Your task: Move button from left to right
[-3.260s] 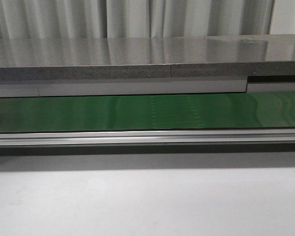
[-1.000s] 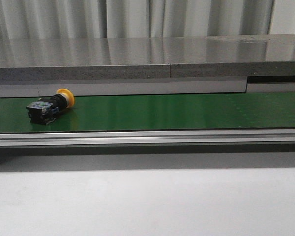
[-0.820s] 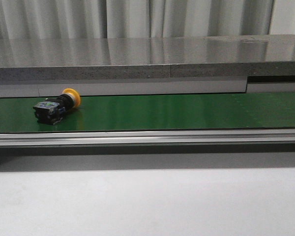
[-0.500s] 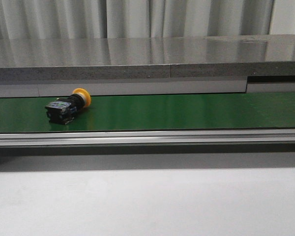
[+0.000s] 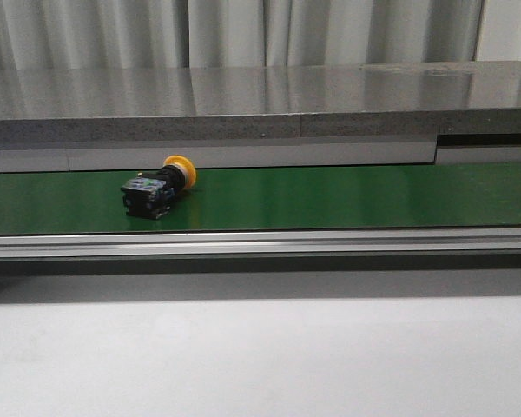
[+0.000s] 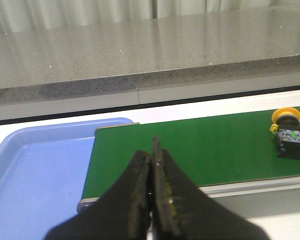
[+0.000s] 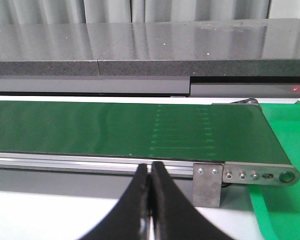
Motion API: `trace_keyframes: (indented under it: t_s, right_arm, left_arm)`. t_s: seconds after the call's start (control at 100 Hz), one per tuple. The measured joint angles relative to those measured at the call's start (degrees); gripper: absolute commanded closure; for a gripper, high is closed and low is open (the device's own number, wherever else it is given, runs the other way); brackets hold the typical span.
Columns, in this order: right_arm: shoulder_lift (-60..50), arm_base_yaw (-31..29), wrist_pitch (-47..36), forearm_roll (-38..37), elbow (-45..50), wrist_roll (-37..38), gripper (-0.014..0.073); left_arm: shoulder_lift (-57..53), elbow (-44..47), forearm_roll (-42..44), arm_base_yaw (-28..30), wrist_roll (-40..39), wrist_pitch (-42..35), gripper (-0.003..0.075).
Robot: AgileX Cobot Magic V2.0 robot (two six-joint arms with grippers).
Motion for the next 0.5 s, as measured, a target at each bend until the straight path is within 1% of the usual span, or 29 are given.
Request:
trace_keyframes:
  t_s: [0.36, 0.5]
  right_arm:
    - [0.00, 0.00, -3.09, 0.00, 0.00, 0.00, 0.0662]
    - [0.00, 0.00, -2.25, 0.74, -0.74, 0.00, 0.0662]
  left_arm:
    - [0.00, 0.00, 0.00, 0.00, 0.00, 0.00, 0.0739]
    - [0.00, 0.00, 0.00, 0.00, 0.00, 0.00, 0.0739]
